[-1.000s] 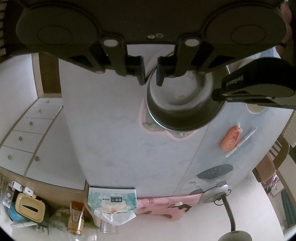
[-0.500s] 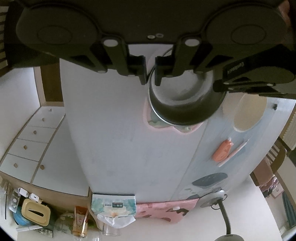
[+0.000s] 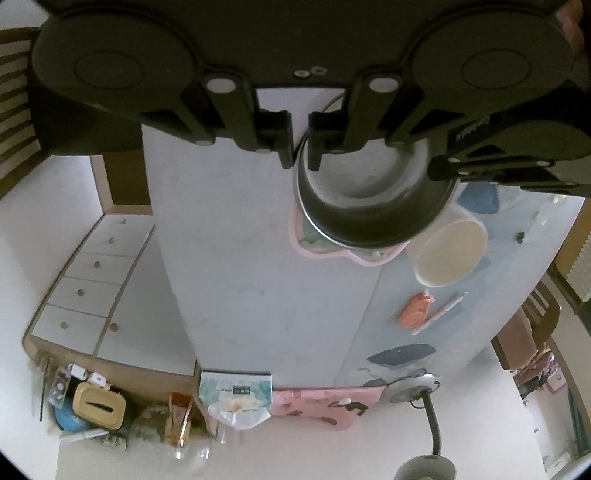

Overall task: Organize plates and bowls
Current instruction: 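Lift the pink pot with both grippers and carry it over the steel bowl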

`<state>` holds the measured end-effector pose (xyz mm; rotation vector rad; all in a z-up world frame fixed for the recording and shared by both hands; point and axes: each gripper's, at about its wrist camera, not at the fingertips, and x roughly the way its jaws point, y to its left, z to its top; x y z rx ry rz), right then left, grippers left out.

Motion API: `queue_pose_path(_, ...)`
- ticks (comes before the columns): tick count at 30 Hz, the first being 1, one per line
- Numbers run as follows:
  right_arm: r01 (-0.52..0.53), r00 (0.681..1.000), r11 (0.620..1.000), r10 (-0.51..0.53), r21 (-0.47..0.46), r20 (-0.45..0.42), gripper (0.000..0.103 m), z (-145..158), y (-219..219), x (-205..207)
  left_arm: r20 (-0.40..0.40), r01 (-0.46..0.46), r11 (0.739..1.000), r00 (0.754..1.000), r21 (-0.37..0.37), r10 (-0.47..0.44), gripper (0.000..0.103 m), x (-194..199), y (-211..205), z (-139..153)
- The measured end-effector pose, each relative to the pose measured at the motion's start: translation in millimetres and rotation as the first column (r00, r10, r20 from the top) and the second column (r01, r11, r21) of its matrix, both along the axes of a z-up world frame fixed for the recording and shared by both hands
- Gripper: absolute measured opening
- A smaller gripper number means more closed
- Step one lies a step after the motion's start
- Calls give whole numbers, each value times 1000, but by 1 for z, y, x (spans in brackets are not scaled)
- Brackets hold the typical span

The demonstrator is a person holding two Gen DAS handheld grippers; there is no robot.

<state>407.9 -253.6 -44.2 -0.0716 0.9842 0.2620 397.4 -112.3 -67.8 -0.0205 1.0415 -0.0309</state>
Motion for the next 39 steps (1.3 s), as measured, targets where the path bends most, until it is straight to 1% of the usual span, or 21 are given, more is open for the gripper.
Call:
queue_pose_path(8,15,999,1000,-15,8,41,8,33,16,-57,35,18,1000,999,21,-19,6,-55,19,32)
queue_pose_path(15,16,997,1000,-17,20,73,8,57,41,-105,69,24,999,997,29,-26,6,-102,50,57)
queue_pose_path(24,-17,994,999,11,51,112,8,81,85,-163,94,-31,999,995,30,28,6,-163,102,81)
queue_pose_path(32,-79,991,993,70,82,112,8,85,126,-201,88,-90,995,992,33,87,6,-214,152,82)
queue_pose_path(39,-149,985,985,140,90,96,8,75,165,-232,53,-148,988,988,38,146,7,-258,192,64)
